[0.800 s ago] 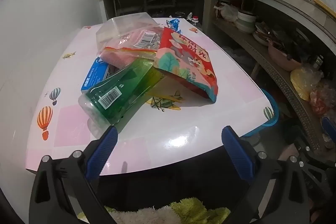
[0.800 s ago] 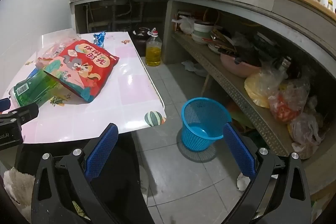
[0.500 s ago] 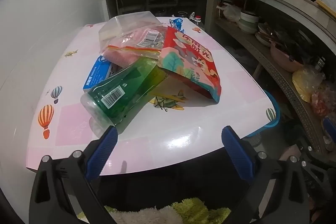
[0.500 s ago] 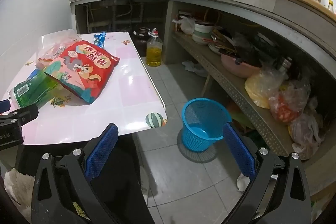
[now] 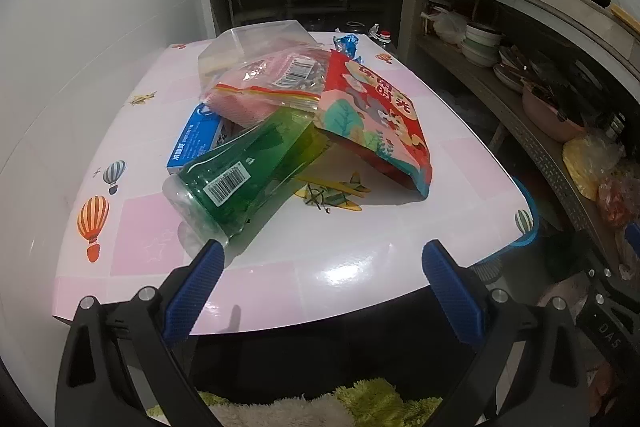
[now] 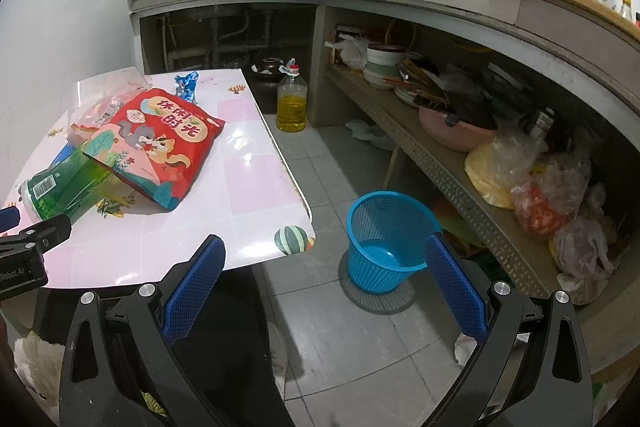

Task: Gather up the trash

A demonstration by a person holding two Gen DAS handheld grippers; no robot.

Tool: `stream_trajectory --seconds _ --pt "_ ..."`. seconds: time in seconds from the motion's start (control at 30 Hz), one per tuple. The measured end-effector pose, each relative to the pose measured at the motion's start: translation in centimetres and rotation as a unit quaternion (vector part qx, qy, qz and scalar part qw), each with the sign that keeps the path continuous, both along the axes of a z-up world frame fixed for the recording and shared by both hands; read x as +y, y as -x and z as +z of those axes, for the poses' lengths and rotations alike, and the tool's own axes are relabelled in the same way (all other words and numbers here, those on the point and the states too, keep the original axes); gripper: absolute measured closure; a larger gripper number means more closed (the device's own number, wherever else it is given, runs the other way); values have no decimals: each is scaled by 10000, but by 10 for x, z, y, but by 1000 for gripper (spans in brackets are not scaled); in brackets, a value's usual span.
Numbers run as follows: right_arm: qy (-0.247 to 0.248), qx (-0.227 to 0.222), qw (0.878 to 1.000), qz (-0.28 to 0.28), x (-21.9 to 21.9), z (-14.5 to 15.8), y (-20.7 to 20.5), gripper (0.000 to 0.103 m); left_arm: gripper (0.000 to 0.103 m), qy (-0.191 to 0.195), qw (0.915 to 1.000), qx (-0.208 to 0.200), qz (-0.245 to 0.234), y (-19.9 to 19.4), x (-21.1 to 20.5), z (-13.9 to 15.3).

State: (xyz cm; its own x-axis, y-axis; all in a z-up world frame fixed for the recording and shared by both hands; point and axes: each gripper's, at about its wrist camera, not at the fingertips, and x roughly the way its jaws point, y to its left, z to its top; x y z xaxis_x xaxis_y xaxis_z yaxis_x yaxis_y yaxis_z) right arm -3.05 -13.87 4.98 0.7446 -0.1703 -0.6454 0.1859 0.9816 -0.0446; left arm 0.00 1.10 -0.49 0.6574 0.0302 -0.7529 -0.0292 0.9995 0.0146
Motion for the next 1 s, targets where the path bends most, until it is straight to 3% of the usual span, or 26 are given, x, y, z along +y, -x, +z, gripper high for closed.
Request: stream_trajectory --seconds 1.0 --pt "-29 -4 10000 3 -2 -2 2 8 6 24 10000 17 8 -1 4 2"
